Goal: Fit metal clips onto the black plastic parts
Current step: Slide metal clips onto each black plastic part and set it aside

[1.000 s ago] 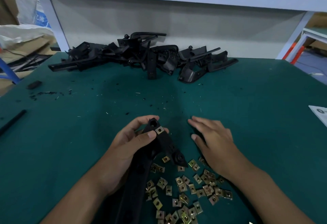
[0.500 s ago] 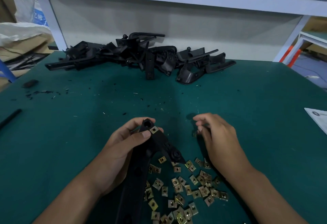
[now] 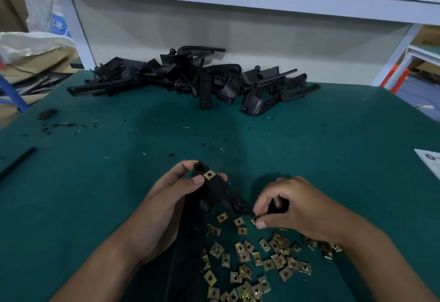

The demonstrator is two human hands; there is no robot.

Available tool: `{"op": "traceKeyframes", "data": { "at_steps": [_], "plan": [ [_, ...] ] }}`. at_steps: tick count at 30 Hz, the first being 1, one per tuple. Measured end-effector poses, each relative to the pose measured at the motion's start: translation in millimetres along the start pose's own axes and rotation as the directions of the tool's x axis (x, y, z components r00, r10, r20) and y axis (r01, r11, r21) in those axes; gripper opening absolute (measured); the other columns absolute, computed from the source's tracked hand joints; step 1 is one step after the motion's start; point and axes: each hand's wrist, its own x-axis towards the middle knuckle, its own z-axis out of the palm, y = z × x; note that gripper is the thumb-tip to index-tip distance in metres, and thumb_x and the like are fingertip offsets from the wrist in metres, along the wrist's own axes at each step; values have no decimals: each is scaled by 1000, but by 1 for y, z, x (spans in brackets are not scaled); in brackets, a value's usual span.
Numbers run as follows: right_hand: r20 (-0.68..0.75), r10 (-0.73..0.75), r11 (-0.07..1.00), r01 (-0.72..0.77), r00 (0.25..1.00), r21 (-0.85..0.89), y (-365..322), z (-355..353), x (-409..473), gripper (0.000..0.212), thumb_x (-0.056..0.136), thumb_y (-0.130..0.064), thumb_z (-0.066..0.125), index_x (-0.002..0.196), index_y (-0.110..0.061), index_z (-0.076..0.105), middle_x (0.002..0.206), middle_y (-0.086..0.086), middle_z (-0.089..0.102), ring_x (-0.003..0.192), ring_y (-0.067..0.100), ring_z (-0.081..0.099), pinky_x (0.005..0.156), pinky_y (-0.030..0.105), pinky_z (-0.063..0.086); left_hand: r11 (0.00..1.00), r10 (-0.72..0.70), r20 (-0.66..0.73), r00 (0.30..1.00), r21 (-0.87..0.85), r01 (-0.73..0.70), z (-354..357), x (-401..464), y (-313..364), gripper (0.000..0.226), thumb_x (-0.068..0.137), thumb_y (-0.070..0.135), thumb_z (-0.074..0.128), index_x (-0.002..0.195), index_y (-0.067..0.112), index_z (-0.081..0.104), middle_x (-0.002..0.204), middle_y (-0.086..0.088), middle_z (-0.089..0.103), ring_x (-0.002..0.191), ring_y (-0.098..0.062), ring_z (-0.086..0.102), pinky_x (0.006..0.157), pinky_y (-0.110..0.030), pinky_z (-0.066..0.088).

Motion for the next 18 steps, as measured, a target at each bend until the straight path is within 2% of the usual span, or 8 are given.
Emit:
{"op": "traceKeyframes", "data": {
  "at_steps": [1,4,6,9,11,13,14,18],
  "plan": [
    [-7,0,999,0,1000,36,-1,0,1,11,81,-48,79,89,-46,71,93,-29,69,90,-2,61,74,9,40,1000,-5,7,1000,-17,5,-1,0,-1,14,90,21,70,100,17,63,124,-25,68,104,-30,72,75,-27,58],
    [-33,-14,999,16,999,33,-1,5,2,12,88,-41,74,89,-52,68,93,-29,68,83,1,62,67,11,44,998,-7,2,1000,-66,7,0,2,-2,18,90,18,70,103,13,60,118,-29,68,95,-30,73,72,-28,58],
    [-46,-8,1000,7,999,-27,0,7,2,5,89,-47,69,91,-51,67,96,-27,63,88,2,59,69,13,45,997,-13,8,1000,-81,14,1,2,-1,21,89,18,69,104,9,56,116,-31,68,92,-30,74,70,-28,58],
    [-68,-28,996,21,997,-89,-1,10,4,9,88,-57,56,93,-50,59,103,-28,54,97,2,54,77,12,42,995,-32,14,999,-96,33,3,1,0,24,88,17,68,104,7,54,119,-33,66,98,-32,73,71,-28,58],
    [-74,-45,995,38,996,-90,-4,11,4,6,89,-56,51,91,-51,55,105,-31,54,97,1,53,76,11,41,996,-44,-7,999,-79,43,3,0,1,30,86,19,67,109,5,54,120,-31,67,104,-34,72,73,-29,59],
    [-110,-43,999,40,993,-30,-8,11,5,3,94,-48,56,96,-50,56,100,-31,57,91,3,54,72,12,41,998,-53,-26,998,-44,51,3,0,2,37,85,21,66,117,4,60,121,-27,68,110,-33,70,77,-29,59],
    [-143,-42,999,45,989,20,-10,12,5,8,96,-42,60,100,-49,58,98,-27,58,88,5,55,70,13,42,998,-57,-30,998,-28,56,4,0,2,35,85,21,66,117,7,64,121,-26,69,109,-33,70,77,-29,59],
    [-271,-3,965,74,963,252,-21,17,7,17,96,-30,67,104,-45,69,86,-21,61,81,4,57,70,11,43,997,-58,-22,998,-48,57,7,0,2,21,84,18,66,103,10,68,116,-29,68,86,-28,72,67,-28,58]
  ]
}}
